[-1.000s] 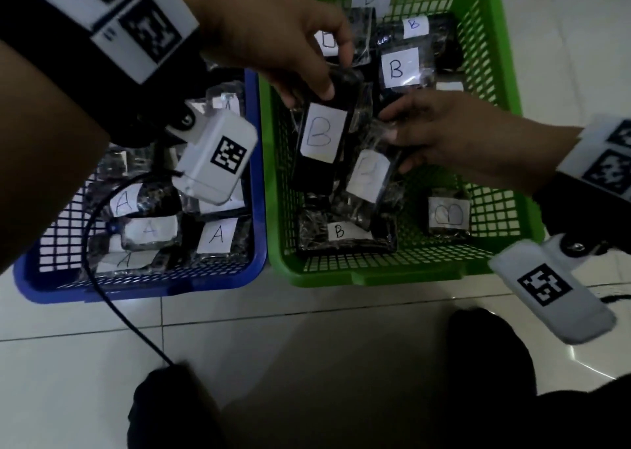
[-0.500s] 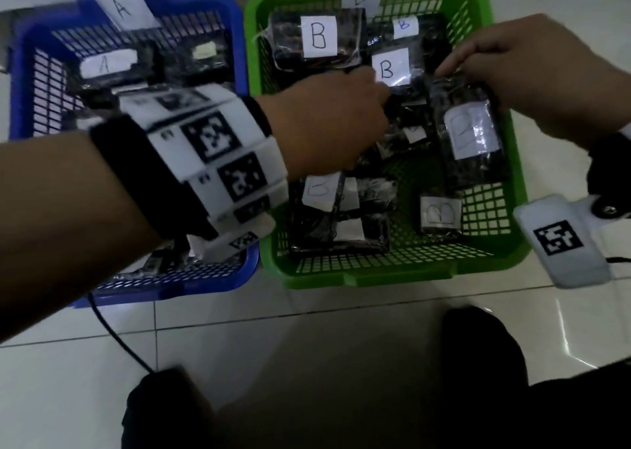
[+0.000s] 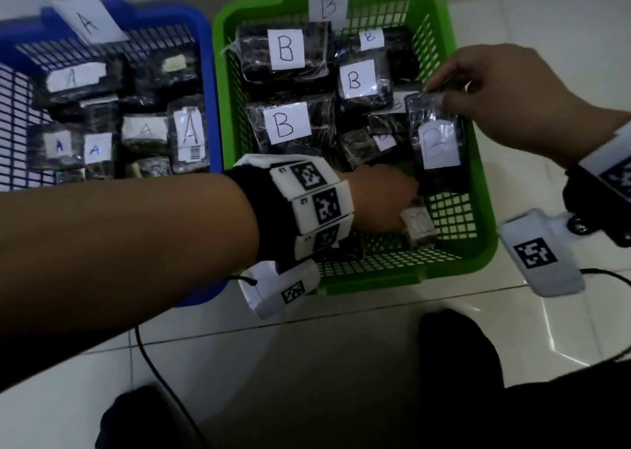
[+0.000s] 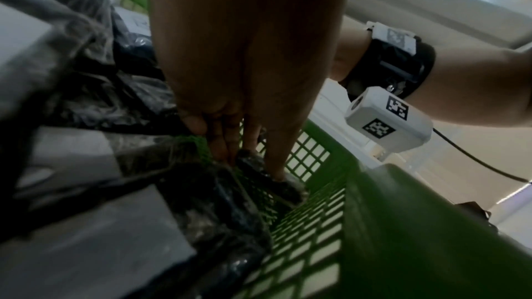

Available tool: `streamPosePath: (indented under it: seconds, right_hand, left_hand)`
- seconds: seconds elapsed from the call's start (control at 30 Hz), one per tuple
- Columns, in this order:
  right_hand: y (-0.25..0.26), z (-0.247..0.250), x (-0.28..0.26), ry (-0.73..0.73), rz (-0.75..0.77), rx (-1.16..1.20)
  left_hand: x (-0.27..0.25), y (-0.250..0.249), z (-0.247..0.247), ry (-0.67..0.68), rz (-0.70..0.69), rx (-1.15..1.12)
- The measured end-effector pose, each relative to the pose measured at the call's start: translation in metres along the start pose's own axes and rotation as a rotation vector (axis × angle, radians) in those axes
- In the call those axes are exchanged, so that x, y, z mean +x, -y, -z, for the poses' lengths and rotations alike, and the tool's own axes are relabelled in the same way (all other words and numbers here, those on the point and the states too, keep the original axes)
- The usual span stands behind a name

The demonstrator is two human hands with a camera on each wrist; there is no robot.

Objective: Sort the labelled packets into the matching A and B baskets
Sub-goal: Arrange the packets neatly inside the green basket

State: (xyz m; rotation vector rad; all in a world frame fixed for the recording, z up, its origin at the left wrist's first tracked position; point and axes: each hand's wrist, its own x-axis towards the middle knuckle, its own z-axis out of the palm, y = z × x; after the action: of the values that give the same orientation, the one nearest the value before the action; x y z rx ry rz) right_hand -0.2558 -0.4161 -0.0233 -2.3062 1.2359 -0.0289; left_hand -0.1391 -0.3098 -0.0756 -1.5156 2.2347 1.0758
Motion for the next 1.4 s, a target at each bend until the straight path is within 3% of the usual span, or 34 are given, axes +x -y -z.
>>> streamPosePath:
  seconds: [0.17, 0.27, 0.4, 0.5, 0.7, 0.83, 0.9, 0.97, 1.03, 1.1, 1.17, 1.3, 1.4]
  right_hand:
    - [0.002, 0.018, 0.005, 0.099, -0.008, -0.019]
    - [0.004, 0.021, 0.007, 0.157, 0.017, -0.05]
    - [0.02, 0.008, 0.002, 0.313, 0.102, -0.188]
    - [0.023, -0.022, -0.003, 0.422, 0.236, -0.35]
    - [0.007, -0.051, -0.006, 0.406, 0.377, -0.716]
    - [0.014, -0.05, -0.005, 0.493, 0.312, -0.708]
    - [0.024, -0.048, -0.006, 0.514, 0.28, -0.632]
    - [0.04, -0.043, -0.007, 0.465, 0.229, -0.414]
    - [0.057, -0.044, -0.005, 0.473, 0.095, -0.105]
    - [0.071, -0.053, -0.005, 0.573, -0.085, 0.2]
    - [0.077, -0.067, -0.004, 0.57, -0.197, 0.339]
    - [0.078, -0.091, -0.008, 0.328, -0.089, 0.275]
    - [0.077, -0.091, -0.01, 0.307, -0.112, 0.441]
  left_hand:
    - [-0.015, 0.004, 0.01, -0.006, 0.019, -0.376]
    - [-0.031, 0.012, 0.025, 0.064, 0.059, -0.487]
    - [-0.055, 0.035, 0.055, 0.059, 0.119, -0.667]
    - [-0.076, 0.057, 0.075, 0.054, 0.192, -0.637]
    - [-0.098, 0.083, 0.086, -0.039, 0.243, -0.582]
    - [-0.102, 0.09, 0.091, -0.092, 0.241, -0.625]
    - [-0.103, 0.094, 0.096, -0.139, 0.242, -0.652]
    - [-0.105, 0.099, 0.1, -0.176, 0.242, -0.67]
    - [-0.108, 0.101, 0.103, -0.195, 0.247, -0.675]
    - [-0.108, 0.103, 0.104, -0.221, 0.257, -0.673]
    - [-0.108, 0.104, 0.104, -0.238, 0.27, -0.679]
    - [-0.105, 0.102, 0.099, -0.198, 0.278, -0.681]
    - [-0.103, 0.101, 0.094, -0.158, 0.281, -0.71]
